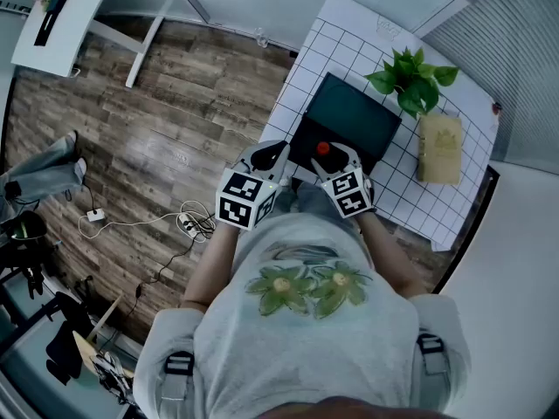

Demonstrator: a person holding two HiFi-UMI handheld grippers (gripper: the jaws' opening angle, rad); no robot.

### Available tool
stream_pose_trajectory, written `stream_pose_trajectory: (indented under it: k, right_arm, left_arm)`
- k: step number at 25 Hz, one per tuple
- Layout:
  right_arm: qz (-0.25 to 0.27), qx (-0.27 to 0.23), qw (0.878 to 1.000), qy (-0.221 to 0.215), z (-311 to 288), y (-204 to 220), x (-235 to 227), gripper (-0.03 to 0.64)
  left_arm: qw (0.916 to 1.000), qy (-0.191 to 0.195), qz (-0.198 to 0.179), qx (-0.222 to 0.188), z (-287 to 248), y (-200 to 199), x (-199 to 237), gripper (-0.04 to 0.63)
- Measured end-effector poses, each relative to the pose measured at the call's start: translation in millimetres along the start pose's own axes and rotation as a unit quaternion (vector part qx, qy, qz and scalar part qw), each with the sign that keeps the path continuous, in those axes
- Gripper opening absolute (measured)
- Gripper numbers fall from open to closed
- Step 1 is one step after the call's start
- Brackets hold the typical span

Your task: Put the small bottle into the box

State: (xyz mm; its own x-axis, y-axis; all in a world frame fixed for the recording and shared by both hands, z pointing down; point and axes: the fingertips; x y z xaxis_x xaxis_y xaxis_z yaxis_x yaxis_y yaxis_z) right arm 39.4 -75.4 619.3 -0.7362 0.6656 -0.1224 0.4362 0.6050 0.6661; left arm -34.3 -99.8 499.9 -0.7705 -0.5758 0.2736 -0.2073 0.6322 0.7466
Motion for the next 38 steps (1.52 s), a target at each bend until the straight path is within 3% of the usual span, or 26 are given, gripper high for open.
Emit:
stream_pose_trajectory:
  k: [38]
  right_arm:
    - [0.025,0.012,1.000,-0.011,-14,20,3,0.209]
  left_arm:
    - [1.0000,-0.004,0.003,0.001,1,6,-6,0.006]
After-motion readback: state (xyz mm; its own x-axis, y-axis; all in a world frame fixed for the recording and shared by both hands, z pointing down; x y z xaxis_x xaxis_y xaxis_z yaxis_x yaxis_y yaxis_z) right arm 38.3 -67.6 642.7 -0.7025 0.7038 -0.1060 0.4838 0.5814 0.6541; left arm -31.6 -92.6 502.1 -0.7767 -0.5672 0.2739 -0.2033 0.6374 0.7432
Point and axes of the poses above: the fingertips, and each gripper's own axes: z backward along the fingers, x to its left, y out of its underside, and after that the axes turned 3 degrees about -y, right-handed
